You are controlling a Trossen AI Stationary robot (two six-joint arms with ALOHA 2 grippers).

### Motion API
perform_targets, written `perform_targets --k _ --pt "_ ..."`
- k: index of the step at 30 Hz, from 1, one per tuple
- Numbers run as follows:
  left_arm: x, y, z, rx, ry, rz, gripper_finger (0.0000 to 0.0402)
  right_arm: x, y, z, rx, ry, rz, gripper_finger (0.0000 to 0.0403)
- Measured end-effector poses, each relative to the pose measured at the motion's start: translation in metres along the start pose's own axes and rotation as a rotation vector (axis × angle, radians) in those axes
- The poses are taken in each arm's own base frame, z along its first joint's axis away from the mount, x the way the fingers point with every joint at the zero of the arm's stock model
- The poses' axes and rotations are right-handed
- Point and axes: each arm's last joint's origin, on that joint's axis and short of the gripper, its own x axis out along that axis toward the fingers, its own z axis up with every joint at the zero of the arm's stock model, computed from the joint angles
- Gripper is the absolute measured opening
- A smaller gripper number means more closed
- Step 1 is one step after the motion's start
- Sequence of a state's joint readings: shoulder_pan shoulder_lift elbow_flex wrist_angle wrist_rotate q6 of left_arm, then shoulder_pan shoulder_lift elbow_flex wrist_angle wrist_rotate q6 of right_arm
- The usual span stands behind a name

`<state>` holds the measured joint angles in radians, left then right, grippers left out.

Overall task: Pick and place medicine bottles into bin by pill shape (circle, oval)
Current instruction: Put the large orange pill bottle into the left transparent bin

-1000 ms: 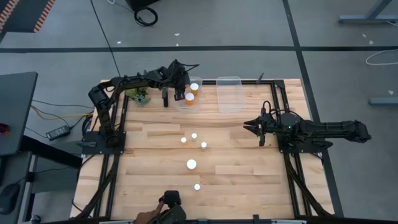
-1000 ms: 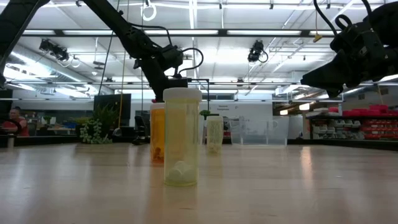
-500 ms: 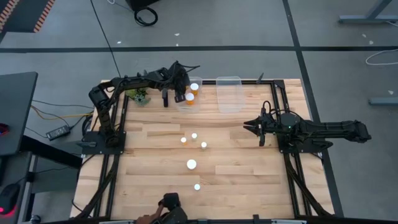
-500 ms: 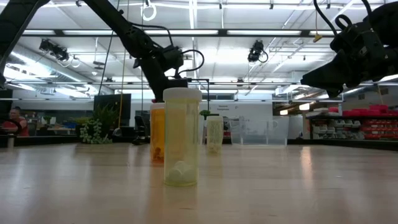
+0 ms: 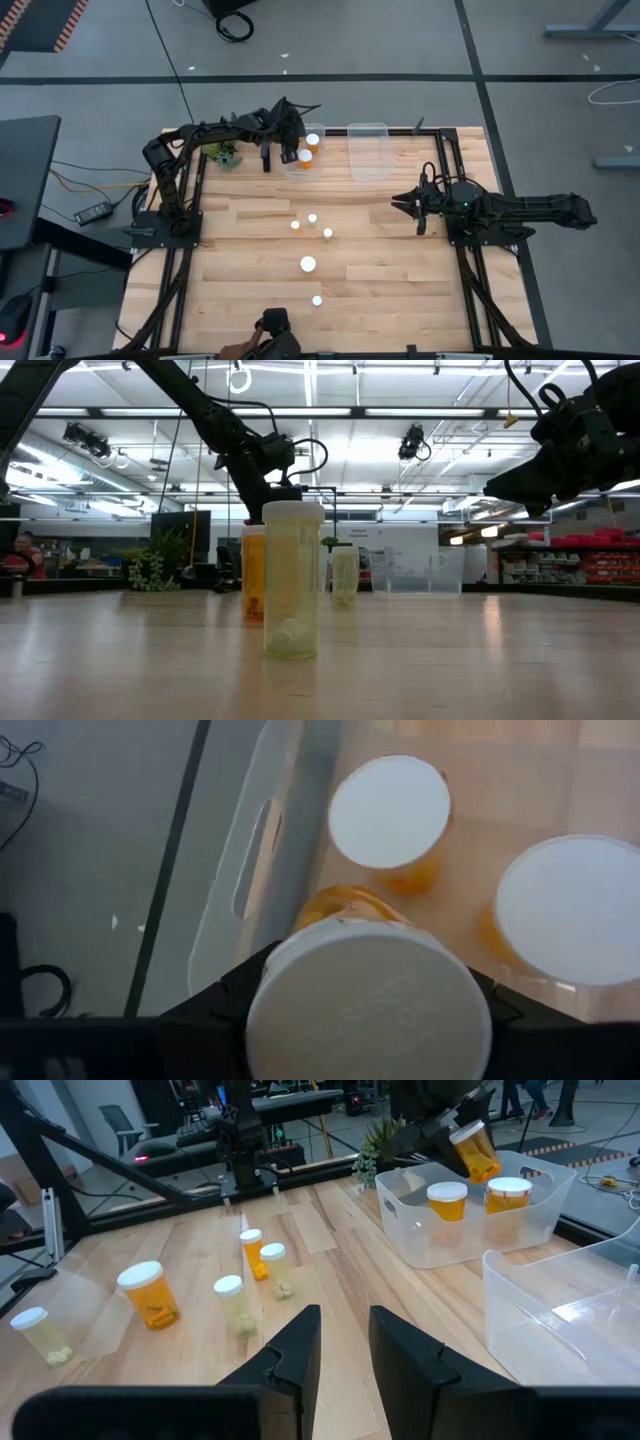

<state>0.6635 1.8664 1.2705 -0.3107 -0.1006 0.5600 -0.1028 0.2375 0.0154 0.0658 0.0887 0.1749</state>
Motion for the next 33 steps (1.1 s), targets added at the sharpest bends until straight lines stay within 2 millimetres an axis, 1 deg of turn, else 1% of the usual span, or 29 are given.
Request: perform_targets --k 4,8,11,17,24,29,33 --pt "0.001 0.0 -0.001 -0.01 0.006 -0.003 0.0201 0.0 0.0 0.0 0.0 0.0 0.0 0.0095" --pt "0.012 -0.009 -0.007 0.012 0.062 -0.048 0.0206 0.0 0.0 0.0 0.0 0.0 0.0 0.0095" --pt "0.017 -0.011 -0.008 0.047 0.085 -0.032 0.0206 0.0 0.0 0.0 0.0 0.0 0.0 0.0095" --pt "0.018 -0.009 -0.005 0.043 0.06 -0.011 0.0201 0.0 0.0 0.0 0.0 0.0 0.0 0.0095" --pt "0.018 -0.009 -0.005 0.074 0.053 -0.007 0.0208 0.0 0.0 0.0 0.0 -0.001 0.0 0.0095" --pt "0.017 -0.014 -0.007 0.175 0.085 -0.043 0.0203 0.0 0.0 0.0 0.0 -0.001 0.0 0.0095" --pt "0.016 -0.017 -0.008 0.192 0.105 -0.062 0.0202 0.0 0.0 0.0 0.0 -0.001 0.0 0.0095"
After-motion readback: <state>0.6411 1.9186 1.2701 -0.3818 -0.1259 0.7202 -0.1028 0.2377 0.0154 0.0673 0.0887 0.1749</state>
